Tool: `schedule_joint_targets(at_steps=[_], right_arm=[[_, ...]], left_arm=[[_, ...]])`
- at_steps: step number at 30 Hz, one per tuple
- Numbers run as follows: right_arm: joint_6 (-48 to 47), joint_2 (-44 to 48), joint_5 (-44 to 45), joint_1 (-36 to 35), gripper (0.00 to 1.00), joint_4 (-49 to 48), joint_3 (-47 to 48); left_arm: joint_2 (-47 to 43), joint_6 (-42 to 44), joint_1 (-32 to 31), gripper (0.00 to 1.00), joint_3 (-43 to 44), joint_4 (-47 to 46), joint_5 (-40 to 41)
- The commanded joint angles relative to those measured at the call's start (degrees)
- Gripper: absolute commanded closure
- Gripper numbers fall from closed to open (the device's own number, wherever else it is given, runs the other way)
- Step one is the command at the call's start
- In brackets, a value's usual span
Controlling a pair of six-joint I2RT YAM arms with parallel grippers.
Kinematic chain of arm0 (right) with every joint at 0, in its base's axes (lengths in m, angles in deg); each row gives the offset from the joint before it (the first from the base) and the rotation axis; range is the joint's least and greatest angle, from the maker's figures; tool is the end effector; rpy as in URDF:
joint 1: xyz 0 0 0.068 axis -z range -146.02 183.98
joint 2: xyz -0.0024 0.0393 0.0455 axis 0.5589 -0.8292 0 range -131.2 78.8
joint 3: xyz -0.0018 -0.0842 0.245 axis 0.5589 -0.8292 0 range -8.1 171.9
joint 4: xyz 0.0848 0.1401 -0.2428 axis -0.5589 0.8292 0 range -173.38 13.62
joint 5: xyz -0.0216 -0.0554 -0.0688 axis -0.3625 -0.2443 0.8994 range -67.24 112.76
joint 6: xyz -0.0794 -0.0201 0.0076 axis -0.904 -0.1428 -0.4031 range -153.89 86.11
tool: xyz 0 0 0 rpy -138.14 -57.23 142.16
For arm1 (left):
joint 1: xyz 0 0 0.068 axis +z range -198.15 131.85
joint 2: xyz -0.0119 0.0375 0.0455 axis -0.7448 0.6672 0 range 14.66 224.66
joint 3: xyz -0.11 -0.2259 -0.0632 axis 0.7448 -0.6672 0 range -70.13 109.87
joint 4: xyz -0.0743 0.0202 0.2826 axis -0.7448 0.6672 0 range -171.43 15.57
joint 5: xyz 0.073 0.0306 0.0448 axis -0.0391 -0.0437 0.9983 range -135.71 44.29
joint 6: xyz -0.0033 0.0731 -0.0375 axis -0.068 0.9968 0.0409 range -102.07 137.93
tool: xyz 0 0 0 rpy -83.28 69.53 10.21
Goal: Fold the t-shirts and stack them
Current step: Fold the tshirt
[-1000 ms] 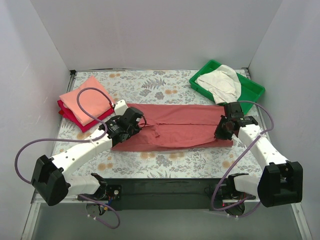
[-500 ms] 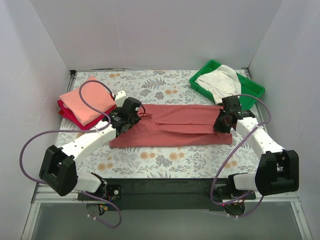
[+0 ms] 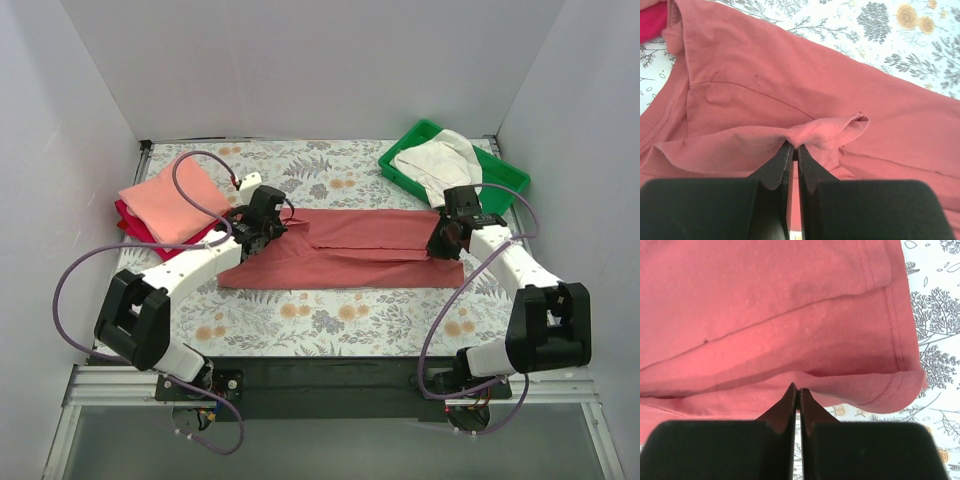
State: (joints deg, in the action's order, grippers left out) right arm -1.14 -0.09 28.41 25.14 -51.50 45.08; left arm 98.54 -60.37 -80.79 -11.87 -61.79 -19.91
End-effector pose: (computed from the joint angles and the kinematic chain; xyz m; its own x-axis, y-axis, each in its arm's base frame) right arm 0.3236 0.0433 0.1693 -0.7561 0.4273 -0.4958 0.3666 0.9040 0.2200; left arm 0.3264 -0.1722 0.1974 -0.3442 -0.8265 -0.4454 -0.5396 0.5624 -0.6265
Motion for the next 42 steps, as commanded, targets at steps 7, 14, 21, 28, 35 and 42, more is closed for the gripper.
schedule_joint_targets(at_steps=[7, 14, 21, 28, 35, 42], right_arm=[[0.1, -7.8, -0.4, 3.5, 0.76, -7.8, 2.9], [-4.6, -12.2, 0.4, 3.6, 0.37, -8.8, 7.7], [-11.7, -3.3, -5.2, 3.4, 0.02, -8.5, 3.0], [-15.6, 7.2, -17.9, 1.8, 0.02, -14.3, -6.4], [-18.3, 2.6, -19.4, -1.9, 0.02, -17.0, -8.6], [-17.8, -4.6, -9.1, -1.8, 0.02, -16.3, -4.3]], left_arm=[[10.0, -1.3, 6.4, 1.00, 5.7, -4.1, -0.7], [15.4, 0.3, 8.6, 0.24, 12.3, -2.6, 0.0], [10.4, -0.9, 8.9, 0.11, 13.0, -0.9, -2.9], [3.1, -3.7, 8.8, 0.10, 3.3, -2.6, -12.8], [4.3, -5.0, 8.9, 0.10, -2.1, -4.7, -17.4], [11.4, -4.1, 8.8, 0.09, 0.2, -6.5, -17.8]])
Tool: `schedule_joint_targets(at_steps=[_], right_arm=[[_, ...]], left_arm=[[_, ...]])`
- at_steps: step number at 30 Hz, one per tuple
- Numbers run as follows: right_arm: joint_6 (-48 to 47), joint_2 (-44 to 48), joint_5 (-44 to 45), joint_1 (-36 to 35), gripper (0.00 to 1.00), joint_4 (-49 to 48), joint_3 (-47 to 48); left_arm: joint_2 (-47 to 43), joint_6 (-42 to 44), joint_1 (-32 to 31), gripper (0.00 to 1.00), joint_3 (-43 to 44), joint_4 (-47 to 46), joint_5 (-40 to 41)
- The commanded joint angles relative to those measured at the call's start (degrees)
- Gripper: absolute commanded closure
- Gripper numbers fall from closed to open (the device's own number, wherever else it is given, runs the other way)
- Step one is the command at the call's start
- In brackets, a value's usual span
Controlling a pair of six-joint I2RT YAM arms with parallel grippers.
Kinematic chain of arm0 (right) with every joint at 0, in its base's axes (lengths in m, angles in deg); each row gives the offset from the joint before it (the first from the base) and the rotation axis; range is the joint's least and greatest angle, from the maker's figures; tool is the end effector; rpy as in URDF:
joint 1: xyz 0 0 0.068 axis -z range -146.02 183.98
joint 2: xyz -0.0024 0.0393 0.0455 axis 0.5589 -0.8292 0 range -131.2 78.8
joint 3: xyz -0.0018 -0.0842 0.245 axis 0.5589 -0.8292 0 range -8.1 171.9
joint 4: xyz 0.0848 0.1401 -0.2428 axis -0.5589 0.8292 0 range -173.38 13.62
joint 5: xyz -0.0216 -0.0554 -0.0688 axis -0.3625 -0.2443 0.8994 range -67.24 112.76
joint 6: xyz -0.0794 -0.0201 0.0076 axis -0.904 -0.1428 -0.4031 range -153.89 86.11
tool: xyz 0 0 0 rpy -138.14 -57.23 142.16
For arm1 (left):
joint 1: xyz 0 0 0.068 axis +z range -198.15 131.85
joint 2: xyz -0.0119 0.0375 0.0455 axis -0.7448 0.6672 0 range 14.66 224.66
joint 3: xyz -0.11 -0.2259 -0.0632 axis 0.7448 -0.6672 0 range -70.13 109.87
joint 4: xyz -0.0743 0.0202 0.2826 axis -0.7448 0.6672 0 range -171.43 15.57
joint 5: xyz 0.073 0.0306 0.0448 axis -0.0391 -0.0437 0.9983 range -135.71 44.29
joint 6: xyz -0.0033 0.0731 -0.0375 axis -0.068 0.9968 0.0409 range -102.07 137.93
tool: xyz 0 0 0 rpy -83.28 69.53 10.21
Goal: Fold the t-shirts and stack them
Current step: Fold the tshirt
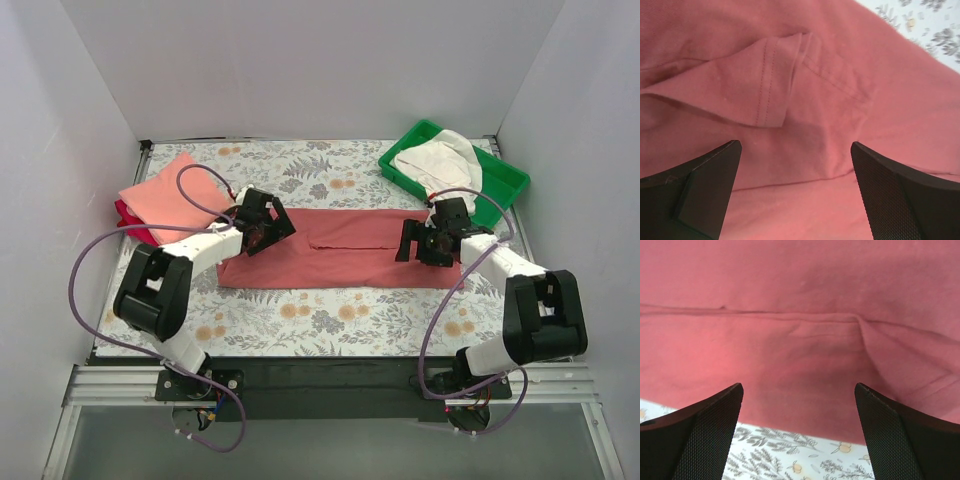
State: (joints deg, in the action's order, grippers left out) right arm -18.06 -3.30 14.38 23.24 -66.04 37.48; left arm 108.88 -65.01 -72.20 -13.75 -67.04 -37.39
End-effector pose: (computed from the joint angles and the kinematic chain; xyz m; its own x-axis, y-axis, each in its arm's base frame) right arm 0.3226 0.0719 0.1265 -0.8366 0.1160 -0.5353 -0.0421 0.9608 0.2741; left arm 0.3546 -0.1470 0.1249 -0.4086 -0.8930 -0.1888 -0.6769 0.4352 -0.5937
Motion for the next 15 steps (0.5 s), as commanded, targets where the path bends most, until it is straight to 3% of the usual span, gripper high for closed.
schedule_joint_targets(at_steps=[1, 11, 15], right_arm=[[-0.5, -2.0, 6.4, 0.1, 0.02, -1.8, 3.9], [0.7, -4.7, 17.3, 0.9, 0.02, 0.4, 3.9], [1.0, -4.2, 19.5, 1.4, 0.02, 1.5, 2.5]], left_arm=[[2.9, 0.7, 0.2, 0.09, 3.4, -1.0, 0.4], [9.7, 1.8, 0.8, 0.09, 10.6, 0.5, 6.5], [13.7, 2.6, 3.0, 0.09, 15.8, 2.2, 13.9]])
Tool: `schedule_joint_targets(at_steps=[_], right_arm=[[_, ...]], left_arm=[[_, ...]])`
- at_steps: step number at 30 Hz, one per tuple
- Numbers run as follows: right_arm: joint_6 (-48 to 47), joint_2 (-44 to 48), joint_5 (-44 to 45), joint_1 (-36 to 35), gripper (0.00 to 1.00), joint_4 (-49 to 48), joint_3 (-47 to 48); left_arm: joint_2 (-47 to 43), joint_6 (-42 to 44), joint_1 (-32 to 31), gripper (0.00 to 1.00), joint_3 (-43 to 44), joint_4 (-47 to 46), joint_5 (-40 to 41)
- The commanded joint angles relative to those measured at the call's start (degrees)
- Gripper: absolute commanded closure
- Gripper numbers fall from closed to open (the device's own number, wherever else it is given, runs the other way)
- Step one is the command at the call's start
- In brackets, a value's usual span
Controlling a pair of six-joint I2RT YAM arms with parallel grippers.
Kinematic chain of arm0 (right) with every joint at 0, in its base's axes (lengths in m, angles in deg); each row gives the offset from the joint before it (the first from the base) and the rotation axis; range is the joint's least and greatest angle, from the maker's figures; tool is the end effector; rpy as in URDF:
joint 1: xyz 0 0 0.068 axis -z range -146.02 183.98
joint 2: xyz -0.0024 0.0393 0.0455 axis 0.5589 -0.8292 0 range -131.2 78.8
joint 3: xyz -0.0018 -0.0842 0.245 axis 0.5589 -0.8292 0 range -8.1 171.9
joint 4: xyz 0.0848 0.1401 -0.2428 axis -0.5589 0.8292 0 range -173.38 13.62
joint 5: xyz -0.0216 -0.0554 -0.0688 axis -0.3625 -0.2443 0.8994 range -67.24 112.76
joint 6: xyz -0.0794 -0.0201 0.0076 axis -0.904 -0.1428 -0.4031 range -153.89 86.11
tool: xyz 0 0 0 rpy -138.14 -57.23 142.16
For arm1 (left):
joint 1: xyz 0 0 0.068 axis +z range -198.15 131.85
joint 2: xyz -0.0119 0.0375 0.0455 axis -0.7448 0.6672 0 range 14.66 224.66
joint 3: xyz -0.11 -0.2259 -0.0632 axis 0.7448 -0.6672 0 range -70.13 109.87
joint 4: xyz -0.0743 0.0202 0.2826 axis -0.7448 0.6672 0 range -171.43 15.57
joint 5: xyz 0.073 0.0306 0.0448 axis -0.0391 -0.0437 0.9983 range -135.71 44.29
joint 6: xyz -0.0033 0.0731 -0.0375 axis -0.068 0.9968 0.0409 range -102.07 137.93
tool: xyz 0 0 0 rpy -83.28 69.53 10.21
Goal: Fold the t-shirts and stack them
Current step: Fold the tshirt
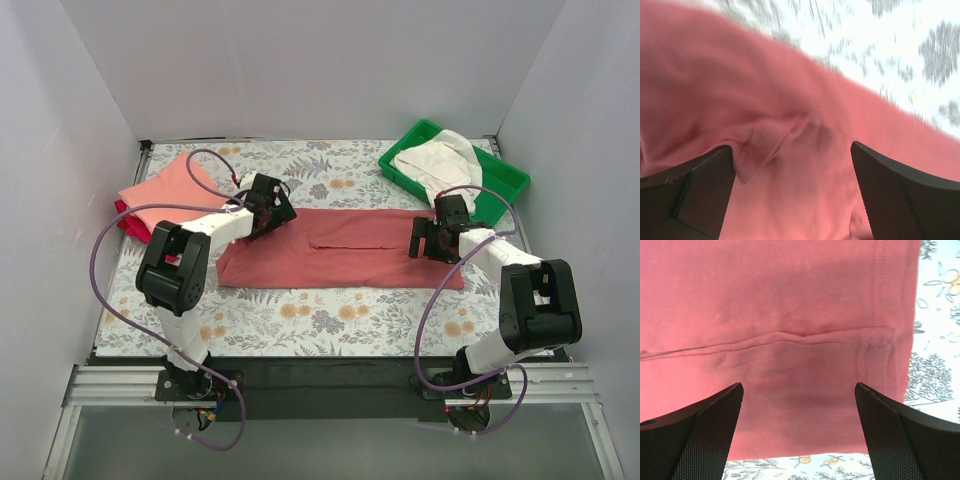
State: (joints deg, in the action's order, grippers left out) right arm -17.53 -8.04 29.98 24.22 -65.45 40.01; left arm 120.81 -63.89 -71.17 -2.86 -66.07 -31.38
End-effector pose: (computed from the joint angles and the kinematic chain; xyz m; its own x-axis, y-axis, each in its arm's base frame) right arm 0.3371 0.0489 0.1144 -0.8182 0.1429 -0.5570 0.1359 0.9892 0.0541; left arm 0.4005 -0.1510 0.1092 -0.3495 -0.8935 -0.2819 -0.7044 0.4490 -0.5498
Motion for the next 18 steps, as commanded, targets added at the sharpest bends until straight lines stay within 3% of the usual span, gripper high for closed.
schedule_joint_targets(at_steps=[1, 6, 10, 12, 18], right_arm=[[0.6, 1.0, 4.4, 0.6, 0.02, 1.2, -0.2], [1.0, 3.1, 4.1, 0.9, 0.02, 1.5, -1.2], [0.1, 5.3, 4.5, 1.0, 0.02, 1.7, -0.8], [0.1, 5.8, 6.1, 1.0, 0.02, 2.2, -0.1], [-1.1, 7.6, 12.7, 1.0, 0.02, 4.7, 3.9]], left_arm=[[2.9, 1.9, 2.7, 0.09, 6.5, 1.6, 9.0], [10.6, 2.8, 8.0, 0.09, 21.5, 6.0, 8.1], [10.6, 5.4, 8.3, 0.09, 26.1, 6.3, 6.2], [9.5, 5.8, 8.2, 0.09, 26.6, 7.1, 4.3], [-1.4, 2.2, 7.3, 0.09, 15.4, 6.2, -2.6]])
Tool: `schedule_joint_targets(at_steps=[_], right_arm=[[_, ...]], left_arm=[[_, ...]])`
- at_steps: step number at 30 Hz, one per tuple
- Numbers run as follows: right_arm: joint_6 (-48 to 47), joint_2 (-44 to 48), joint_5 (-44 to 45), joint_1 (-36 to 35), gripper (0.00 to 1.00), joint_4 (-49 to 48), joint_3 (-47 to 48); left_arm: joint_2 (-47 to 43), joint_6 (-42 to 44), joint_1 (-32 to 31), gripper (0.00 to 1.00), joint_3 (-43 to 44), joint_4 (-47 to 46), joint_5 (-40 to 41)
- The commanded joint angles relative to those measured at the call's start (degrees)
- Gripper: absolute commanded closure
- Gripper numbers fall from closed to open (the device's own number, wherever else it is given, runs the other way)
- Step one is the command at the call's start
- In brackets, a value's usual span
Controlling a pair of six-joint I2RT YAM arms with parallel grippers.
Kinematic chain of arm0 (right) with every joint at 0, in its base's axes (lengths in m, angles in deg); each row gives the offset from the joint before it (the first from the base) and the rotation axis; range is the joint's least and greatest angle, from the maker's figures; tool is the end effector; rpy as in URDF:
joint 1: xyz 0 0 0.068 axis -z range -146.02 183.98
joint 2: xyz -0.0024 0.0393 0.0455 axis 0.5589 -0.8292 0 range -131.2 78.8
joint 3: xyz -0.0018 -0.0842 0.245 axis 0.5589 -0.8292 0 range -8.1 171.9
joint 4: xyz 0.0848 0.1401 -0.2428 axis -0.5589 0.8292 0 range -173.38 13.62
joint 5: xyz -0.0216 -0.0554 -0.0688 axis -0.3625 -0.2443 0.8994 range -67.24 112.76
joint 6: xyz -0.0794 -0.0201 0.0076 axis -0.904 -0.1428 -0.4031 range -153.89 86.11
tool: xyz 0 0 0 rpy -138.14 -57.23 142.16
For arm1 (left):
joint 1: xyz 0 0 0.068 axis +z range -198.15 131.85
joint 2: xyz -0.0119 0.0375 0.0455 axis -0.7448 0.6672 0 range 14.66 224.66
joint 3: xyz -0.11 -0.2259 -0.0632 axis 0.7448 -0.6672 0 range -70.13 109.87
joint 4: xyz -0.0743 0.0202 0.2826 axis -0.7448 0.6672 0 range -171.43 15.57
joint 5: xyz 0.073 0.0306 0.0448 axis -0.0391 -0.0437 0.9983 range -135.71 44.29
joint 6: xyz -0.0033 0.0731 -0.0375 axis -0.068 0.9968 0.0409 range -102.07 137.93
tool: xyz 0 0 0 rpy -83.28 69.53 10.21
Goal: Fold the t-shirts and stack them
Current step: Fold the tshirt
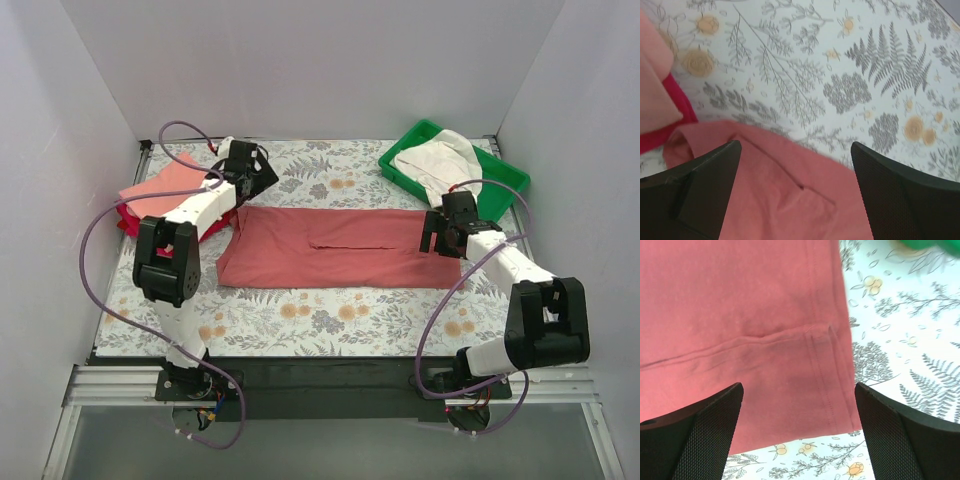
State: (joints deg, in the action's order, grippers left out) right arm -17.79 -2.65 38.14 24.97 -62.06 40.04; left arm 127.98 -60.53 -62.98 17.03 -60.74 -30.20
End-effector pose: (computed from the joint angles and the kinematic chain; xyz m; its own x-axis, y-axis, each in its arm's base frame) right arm 0.3300 0.0332 0.1412 -0.7736 0.1481 -0.6162 0.2240 0.9734 -0.0473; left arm 0.4814 -0.1077 0.1698 -0.2095 -0.9212 -0.3279 -0.6771 0.3787 -0.6310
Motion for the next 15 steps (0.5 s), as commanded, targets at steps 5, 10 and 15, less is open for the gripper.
schedule_joint_targets(at_steps=[5, 10, 15], right_arm=[[-3.5, 2.4, -9.9, -0.1, 0.02, -1.1, 6.6], [-5.3, -5.5, -19.8, -2.6, 0.02, -5.1, 9.7], [-4.2, -14.2, -16.1, -4.1, 0.02, -5.5, 14.0]], left_arm=[[-15.1, -2.1, -5.7, 0.09, -14.1, -0.6, -8.2], [-16.2, -3.5, -10.1, 0.08, -20.7, -2.7, -9.1], [-8.6, -3.0, -10.7, 0.08, -16.9, -0.6, -5.9]])
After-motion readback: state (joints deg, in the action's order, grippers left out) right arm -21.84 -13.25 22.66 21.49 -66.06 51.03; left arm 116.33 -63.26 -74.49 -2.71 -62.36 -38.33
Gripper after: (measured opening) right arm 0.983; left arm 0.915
